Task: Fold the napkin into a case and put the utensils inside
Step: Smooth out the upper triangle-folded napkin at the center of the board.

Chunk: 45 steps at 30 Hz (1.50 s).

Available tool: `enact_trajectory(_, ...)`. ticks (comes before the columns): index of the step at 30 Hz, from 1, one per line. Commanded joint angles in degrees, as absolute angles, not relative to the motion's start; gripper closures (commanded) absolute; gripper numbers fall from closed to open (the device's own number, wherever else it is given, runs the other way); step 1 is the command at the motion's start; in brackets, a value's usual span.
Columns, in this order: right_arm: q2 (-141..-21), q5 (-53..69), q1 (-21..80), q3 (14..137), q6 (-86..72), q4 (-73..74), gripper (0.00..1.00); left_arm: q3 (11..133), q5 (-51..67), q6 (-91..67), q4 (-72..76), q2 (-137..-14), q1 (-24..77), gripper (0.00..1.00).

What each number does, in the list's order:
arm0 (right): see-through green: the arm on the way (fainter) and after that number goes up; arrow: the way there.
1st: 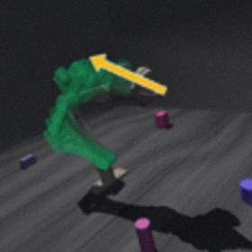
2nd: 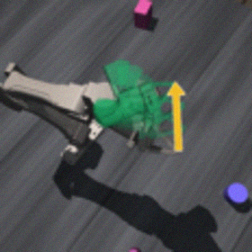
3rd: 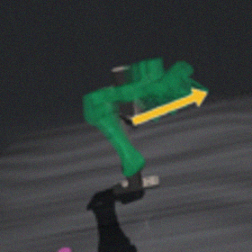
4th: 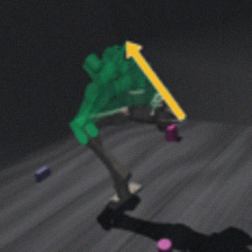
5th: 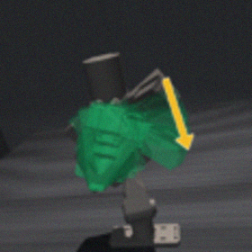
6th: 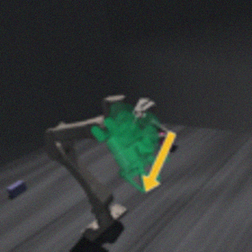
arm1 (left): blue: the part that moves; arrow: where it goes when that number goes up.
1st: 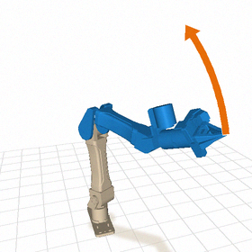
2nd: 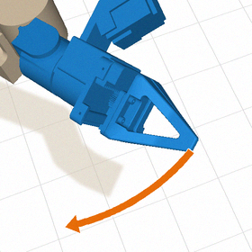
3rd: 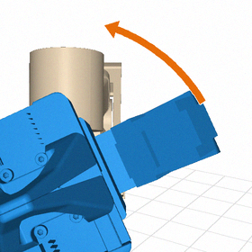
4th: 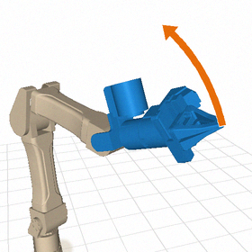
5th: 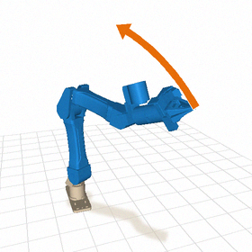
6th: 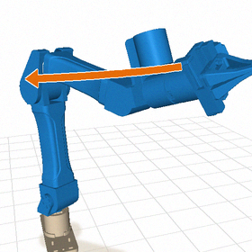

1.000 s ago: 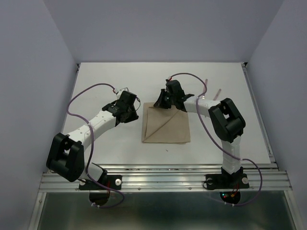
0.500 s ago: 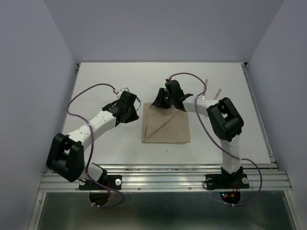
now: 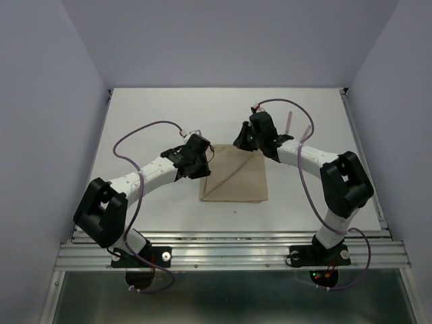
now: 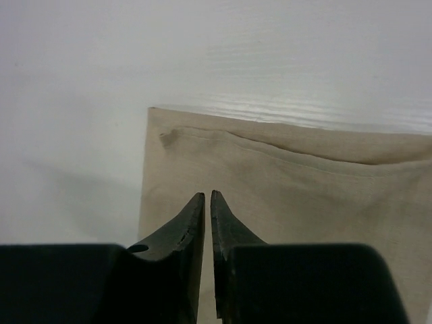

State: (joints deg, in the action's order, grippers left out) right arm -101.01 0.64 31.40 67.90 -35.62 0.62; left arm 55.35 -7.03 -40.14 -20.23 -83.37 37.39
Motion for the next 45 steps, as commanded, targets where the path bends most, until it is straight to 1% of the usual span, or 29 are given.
enact_trajectory(1,-101.07,-1.41,29.00,65.74,-32.62,4.21,0.90,59.32,-2.39,-41.48,-16.00,-86.82,40.25,0.77)
enact_trajectory(2,-101.16,-1.49,28.39,66.09,-32.26,4.91,0.93,58.98,-1.07,-41.14,-14.87,-87.27,40.51,0.86)
enact_trajectory(3,-101.60,-2.36,28.39,66.44,-31.65,5.70,0.93,58.37,-0.27,-41.05,-12.77,-87.80,40.60,0.98)
enact_trajectory(4,-101.86,-3.07,28.39,66.79,-31.29,7.28,0.94,57.75,2.09,-41.22,-11.79,-88.15,40.61,1.00)
enact_trajectory(13,-106.87,-7.99,24.00,71.18,-28.04,10.54,0.96,55.99,1.41,-39.29,-10.90,-93.69,40.61,1.00)
enact_trajectory(20,-111.09,-10.55,23.47,74.00,-27.42,12.57,0.98,56.78,0.62,-37.97,-11.34,-95.10,40.69,1.00)
enact_trajectory(27,-105.83,-9.40,23.47,72.07,-29.09,10.46,0.96,57.39,-1.84,-37.09,-14.14,-91.32,40.61,1.00)
enact_trajectory(32,-103.80,-11.69,23.47,71.28,-29.00,10.37,0.96,55.81,-2.20,-37.18,-14.94,-88.68,40.69,1.00)
enact_trajectory(39,-106.52,-11.78,22.32,71.98,-28.74,10.20,0.96,52.13,-1.41,-37.97,-13.36,-89.21,40.69,1.00)
enact_trajectory(45,-111.17,-10.55,22.32,74.96,-28.48,9.41,0.96,51.77,-1.93,-37.62,-13.27,-90.00,40.61,1.00)
